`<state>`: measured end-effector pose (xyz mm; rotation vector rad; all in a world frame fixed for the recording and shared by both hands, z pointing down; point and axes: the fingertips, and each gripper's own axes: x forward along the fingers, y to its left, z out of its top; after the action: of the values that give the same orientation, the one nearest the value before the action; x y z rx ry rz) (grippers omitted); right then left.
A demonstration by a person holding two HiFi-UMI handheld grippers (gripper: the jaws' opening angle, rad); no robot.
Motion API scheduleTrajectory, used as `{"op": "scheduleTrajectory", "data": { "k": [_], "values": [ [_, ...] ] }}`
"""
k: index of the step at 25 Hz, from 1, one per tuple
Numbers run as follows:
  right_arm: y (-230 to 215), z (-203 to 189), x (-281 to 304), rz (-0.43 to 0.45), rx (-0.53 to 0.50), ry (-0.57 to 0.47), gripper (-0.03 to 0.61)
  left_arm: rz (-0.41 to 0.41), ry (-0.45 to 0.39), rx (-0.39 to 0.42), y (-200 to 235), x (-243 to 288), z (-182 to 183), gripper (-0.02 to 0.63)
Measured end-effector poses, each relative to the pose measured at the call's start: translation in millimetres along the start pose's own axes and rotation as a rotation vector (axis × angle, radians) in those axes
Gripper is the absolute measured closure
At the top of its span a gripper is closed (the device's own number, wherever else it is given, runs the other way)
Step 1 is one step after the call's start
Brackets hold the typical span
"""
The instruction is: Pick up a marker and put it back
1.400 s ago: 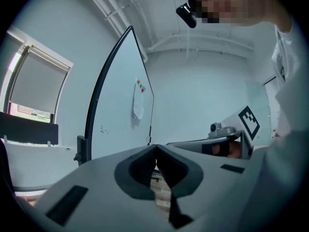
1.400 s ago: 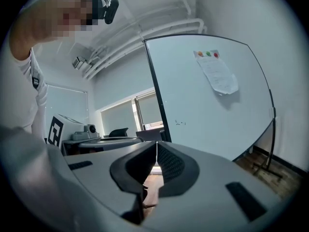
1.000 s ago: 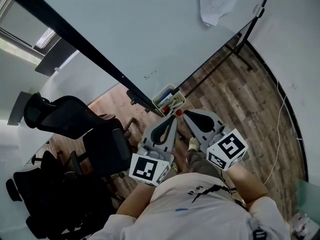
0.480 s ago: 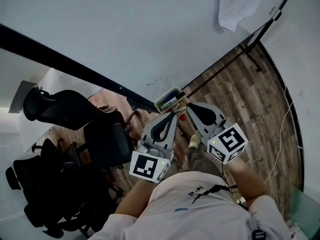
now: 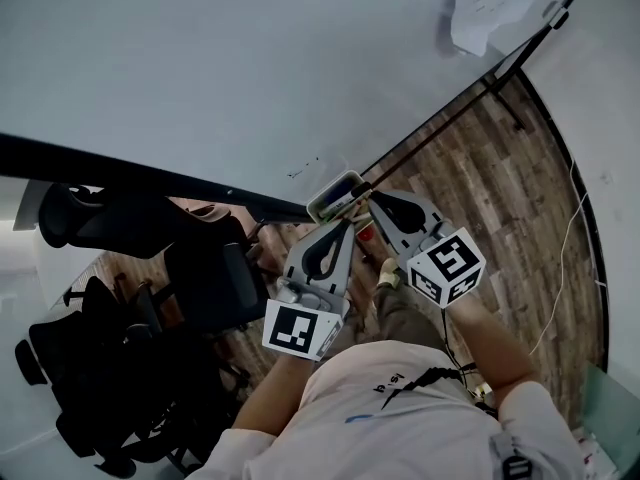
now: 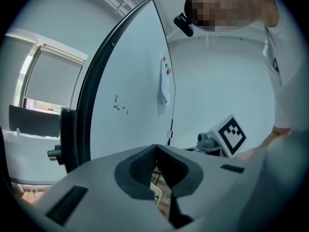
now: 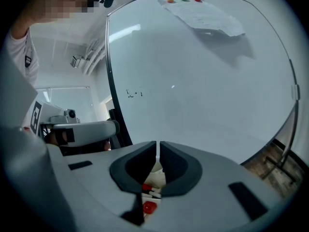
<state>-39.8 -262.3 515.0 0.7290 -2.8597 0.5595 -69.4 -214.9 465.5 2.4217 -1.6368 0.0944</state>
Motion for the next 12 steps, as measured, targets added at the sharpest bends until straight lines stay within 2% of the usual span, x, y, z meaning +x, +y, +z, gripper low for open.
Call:
{"op": "scheduleTrajectory", "data": {
  "k": [5,8,12],
  "values": [
    [-15,-15,11,-0.002,0.013,0.036,0.556,0.005,0.018,0.004,1,1,-3,0.601],
    [-23,-28,19,0.006,0.036,0.076,0.478,0.007,0.028,0.007,2,-1,-5,0.601],
    [-31,-42,31,0.015,0.067,0.120,0.471,0.013,0.009,-0.004,2,-1,0,0.601]
  ]
}}
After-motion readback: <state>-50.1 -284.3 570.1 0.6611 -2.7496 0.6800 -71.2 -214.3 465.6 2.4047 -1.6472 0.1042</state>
